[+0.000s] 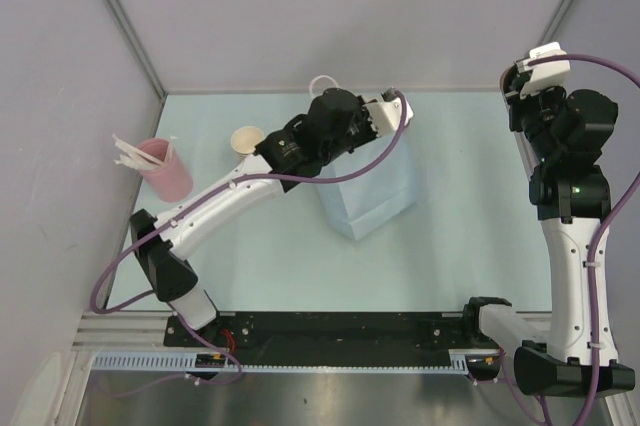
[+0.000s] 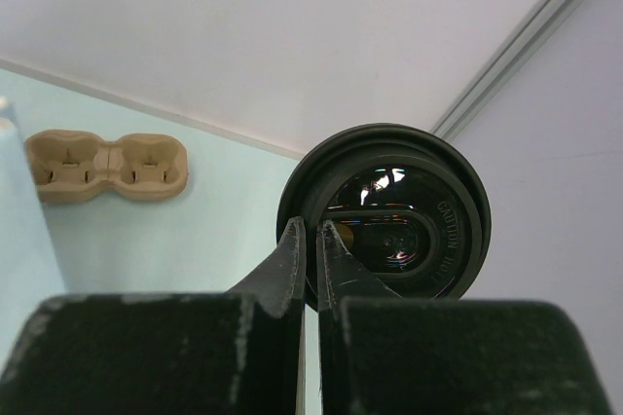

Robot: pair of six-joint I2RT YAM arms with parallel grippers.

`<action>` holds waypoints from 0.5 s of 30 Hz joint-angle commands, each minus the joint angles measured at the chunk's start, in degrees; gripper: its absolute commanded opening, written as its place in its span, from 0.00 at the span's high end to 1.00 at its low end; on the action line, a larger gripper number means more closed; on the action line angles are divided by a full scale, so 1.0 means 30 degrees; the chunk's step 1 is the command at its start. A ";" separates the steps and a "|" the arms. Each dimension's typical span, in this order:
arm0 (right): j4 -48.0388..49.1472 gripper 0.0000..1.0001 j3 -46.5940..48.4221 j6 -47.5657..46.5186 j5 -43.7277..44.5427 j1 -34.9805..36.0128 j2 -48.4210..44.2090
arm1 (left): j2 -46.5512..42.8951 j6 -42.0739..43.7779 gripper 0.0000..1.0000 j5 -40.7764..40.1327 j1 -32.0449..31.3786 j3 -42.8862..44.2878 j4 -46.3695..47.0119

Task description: Pack the takeout coffee

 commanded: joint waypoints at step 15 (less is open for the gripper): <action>0.0716 1.00 -0.0101 0.0402 -0.0610 -0.0214 -0.0017 | -0.2604 -0.0955 1.00 0.0916 0.1572 -0.2887 0.0820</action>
